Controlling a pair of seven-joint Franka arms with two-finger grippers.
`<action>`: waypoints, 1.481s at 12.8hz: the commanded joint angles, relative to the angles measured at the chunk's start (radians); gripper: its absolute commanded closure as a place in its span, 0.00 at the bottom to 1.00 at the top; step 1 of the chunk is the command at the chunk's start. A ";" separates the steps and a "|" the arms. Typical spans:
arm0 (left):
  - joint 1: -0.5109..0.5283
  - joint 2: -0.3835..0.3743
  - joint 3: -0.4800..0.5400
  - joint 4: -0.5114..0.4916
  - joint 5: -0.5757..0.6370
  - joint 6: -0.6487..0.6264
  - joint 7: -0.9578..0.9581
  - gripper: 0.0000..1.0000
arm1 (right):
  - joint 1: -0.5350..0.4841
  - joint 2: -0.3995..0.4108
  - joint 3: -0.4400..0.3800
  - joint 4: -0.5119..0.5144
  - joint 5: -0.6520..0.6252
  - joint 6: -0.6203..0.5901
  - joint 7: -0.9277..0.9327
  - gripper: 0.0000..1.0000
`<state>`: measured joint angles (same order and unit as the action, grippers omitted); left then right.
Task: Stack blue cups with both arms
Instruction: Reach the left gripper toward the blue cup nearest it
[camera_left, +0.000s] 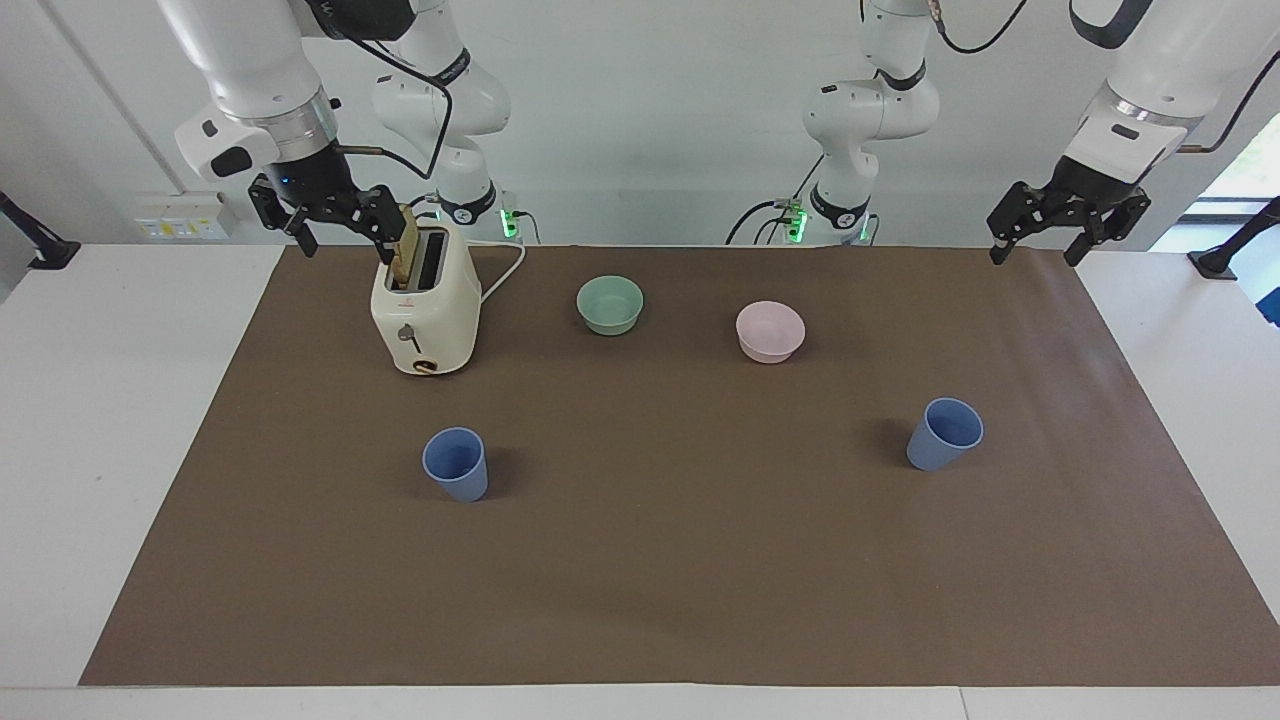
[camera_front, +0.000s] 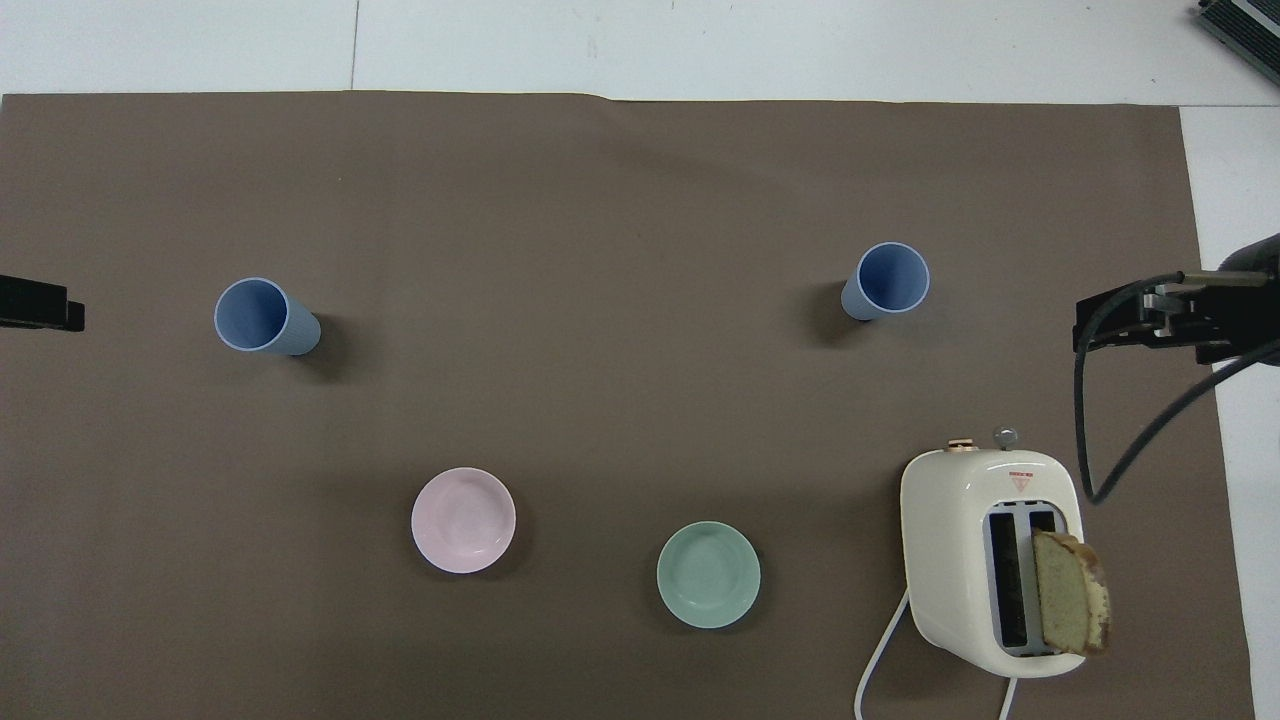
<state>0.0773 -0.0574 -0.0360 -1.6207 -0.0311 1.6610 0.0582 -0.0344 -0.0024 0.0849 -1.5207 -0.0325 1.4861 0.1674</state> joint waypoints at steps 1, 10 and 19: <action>0.018 0.027 -0.005 -0.016 0.008 0.072 -0.008 0.00 | -0.024 0.009 0.009 0.011 -0.006 -0.007 -0.016 0.00; 0.024 0.227 -0.005 -0.019 0.010 0.290 -0.085 0.00 | -0.027 0.009 0.009 0.011 -0.006 -0.006 -0.017 0.00; -0.007 0.301 -0.010 -0.171 0.000 0.405 -0.161 0.00 | -0.027 0.009 0.009 0.005 -0.006 0.022 -0.017 0.00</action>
<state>0.0918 0.2597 -0.0536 -1.7330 -0.0315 2.0170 -0.0757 -0.0458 -0.0011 0.0846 -1.5207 -0.0325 1.4966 0.1674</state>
